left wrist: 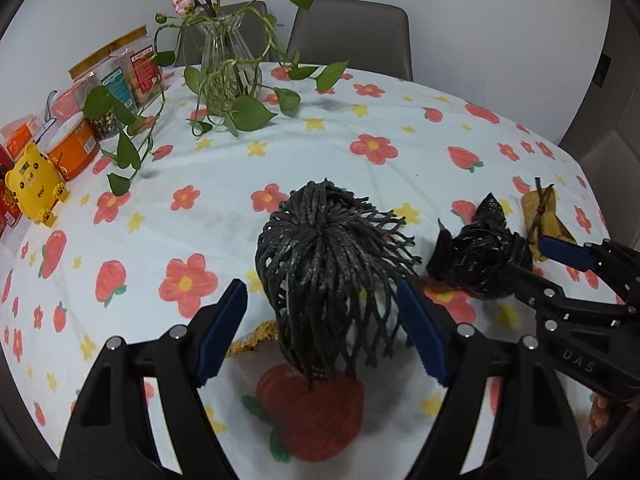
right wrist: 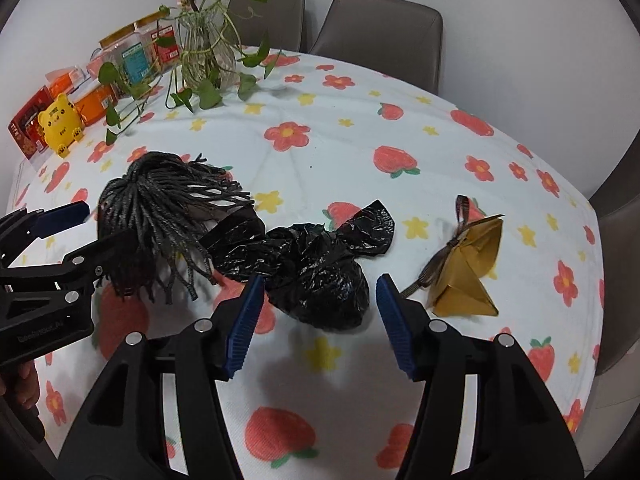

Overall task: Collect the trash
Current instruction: 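Grasp the black mesh scrubber with the left tool while the right tool grasps the black plastic bag, then carry the mesh scrubber and black bag with both tools over the grey bin, then open both tools to drop the scrubber and black bag into the bin, then move both open tools back toward the table, then grasp the foil-wrapped chocolate with the left tool while the right tool grasps the gold gift box, then carry the foil chocolate and gold gift box with both tools over the grey bin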

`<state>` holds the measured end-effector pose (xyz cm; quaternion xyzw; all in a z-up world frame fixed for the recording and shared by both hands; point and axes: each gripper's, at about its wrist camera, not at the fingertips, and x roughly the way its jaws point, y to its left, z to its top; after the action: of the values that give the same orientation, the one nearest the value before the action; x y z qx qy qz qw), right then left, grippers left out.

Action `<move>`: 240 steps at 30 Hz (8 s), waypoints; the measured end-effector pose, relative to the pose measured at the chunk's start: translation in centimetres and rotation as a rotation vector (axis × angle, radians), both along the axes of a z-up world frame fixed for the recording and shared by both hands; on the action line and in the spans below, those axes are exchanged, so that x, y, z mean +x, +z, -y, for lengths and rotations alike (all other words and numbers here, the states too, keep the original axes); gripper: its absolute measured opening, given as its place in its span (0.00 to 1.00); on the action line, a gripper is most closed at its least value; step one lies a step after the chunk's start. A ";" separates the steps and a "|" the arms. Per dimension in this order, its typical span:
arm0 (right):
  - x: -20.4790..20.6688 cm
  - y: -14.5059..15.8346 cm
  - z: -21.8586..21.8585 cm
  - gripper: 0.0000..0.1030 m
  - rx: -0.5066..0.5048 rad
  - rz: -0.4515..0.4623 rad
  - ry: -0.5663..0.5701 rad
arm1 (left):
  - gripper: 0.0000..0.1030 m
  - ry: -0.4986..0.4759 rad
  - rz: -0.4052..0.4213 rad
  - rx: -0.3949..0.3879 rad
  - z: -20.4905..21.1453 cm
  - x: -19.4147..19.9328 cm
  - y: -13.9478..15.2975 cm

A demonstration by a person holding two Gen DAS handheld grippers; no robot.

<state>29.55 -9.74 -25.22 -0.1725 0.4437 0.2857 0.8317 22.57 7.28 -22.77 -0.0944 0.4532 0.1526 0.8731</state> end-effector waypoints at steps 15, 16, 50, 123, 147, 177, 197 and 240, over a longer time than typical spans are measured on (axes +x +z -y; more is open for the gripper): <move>0.2 0.6 -0.5 0.22 0.041 0.016 0.054 | 0.16 -0.047 0.061 -0.047 0.0 0.0 0.4; -0.2 1.3 -0.2 0.22 0.052 0.023 0.049 | 0.16 -0.053 0.071 -0.047 0.1 -0.4 1.1; -29.3 8.5 49.9 0.22 0.093 0.151 -0.820 | 0.16 -0.934 0.191 -0.064 47.5 -15.3 9.2; -39.4 -10.8 80.8 0.52 0.075 -0.119 -1.234 | 0.58 -1.394 -0.124 0.024 85.5 -21.9 -9.5; -25.4 7.1 42.1 0.52 0.134 0.060 -0.239 | 0.67 -0.317 0.086 0.047 41.7 -20.2 6.4; -3.8 4.8 6.7 0.52 0.048 0.085 -0.103 | 0.67 0.021 -0.008 0.036 3.3 -3.6 0.5; 5.0 -0.6 6.2 0.52 -0.040 0.022 -0.148 | 0.22 -0.061 -0.054 0.077 3.2 3.7 -3.3; -10.9 5.6 10.2 0.30 0.044 0.050 -0.135 | 0.15 -0.359 0.153 0.015 13.1 -7.6 5.1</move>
<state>18.61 -19.98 -19.59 -0.1309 0.4271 0.2340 0.8635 14.93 -5.85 -17.71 -0.0168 0.3938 -0.0098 0.9190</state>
